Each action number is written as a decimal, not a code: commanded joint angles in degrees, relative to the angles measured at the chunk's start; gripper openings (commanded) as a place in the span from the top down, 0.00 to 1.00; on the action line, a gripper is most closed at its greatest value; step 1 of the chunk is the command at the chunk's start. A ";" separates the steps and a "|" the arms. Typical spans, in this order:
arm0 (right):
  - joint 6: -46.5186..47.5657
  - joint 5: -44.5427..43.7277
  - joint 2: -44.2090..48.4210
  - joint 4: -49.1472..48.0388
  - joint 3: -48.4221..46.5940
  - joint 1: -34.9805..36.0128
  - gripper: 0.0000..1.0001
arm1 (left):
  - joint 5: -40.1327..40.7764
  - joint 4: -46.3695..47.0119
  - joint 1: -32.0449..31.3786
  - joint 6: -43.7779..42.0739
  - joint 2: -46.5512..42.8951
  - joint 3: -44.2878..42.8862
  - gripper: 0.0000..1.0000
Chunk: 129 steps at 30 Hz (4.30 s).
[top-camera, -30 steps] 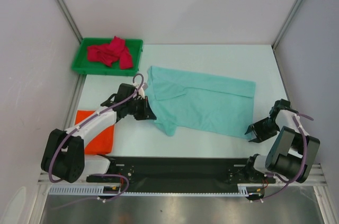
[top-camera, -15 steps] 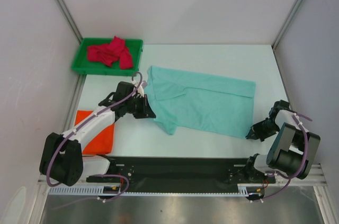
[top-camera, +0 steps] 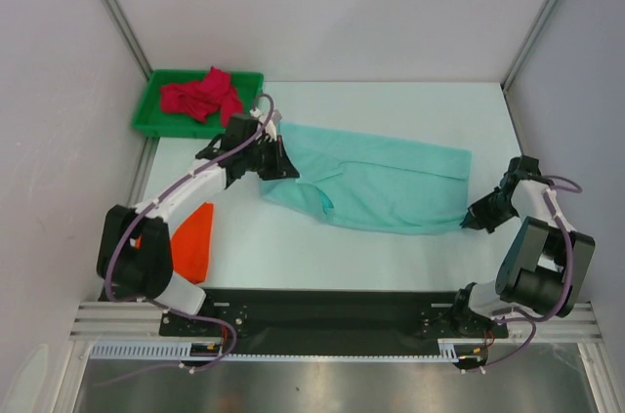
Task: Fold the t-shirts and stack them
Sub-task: Fold the tshirt
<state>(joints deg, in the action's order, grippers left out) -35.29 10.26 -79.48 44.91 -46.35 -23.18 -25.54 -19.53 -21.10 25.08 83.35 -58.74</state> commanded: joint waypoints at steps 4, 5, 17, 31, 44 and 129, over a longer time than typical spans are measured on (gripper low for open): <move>2.94 0.89 -6.81 0.62 -8.40 2.70 1.00 | 0.58 2.83 1.50 0.49 8.57 -12.78 1.00; 3.21 1.68 -7.70 0.71 -9.02 2.79 1.00 | 0.93 2.66 1.94 0.67 10.15 -13.93 1.00; 5.76 3.98 -18.60 1.06 -20.53 3.84 1.00 | -0.65 2.39 5.55 2.52 23.08 -30.11 1.00; 4.09 3.54 -28.53 2.64 -31.08 4.02 1.00 | -2.06 3.62 8.18 4.71 29.59 -35.74 1.00; 3.47 4.94 -34.68 2.91 -36.18 5.34 1.00 | -2.67 3.36 9.50 4.54 33.98 -38.90 1.00; 15.16 -5.25 -20.30 -0.70 -18.25 5.07 0.64 | 3.48 -4.10 10.20 -6.62 30.74 -20.10 0.70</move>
<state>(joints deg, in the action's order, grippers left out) -22.20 11.86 -103.79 41.10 -65.23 -17.12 -26.81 -20.38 -10.94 22.90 117.32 -77.17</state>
